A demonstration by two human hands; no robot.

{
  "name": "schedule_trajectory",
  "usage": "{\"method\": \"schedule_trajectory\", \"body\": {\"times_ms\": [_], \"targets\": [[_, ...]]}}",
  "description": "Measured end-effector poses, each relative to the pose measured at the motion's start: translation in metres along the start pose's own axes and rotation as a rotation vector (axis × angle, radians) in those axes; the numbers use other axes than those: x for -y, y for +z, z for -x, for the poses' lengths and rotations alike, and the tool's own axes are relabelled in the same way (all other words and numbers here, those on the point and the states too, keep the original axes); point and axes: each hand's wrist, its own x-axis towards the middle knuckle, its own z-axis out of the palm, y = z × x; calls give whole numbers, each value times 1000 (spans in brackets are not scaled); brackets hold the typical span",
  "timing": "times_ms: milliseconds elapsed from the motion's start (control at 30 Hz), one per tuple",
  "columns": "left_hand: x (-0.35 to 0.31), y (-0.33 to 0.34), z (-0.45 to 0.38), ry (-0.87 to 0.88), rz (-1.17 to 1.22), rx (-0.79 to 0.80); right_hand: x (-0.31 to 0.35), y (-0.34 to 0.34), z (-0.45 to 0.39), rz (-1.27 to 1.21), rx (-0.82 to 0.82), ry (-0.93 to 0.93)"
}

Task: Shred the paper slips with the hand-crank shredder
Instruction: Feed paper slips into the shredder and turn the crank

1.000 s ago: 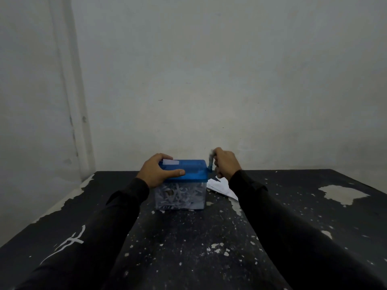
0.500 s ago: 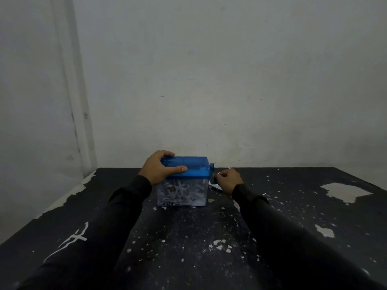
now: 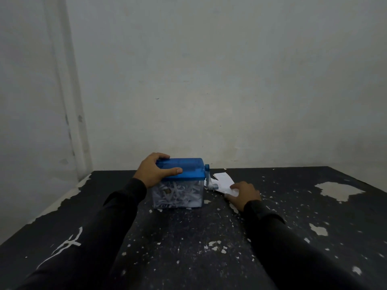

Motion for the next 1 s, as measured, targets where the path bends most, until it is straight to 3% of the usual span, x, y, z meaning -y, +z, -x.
{"method": "schedule_trajectory", "body": {"times_ms": [500,800,1000], "targets": [[-4,0,4,10,48,0,1,-7,2,44,-78,-54],[-3,0,4,3,55,4,-12,-15,3,-382,-36,107],[-4,-2,3,2,29,12,-19,-19,-2,-463,-13,212]]}}
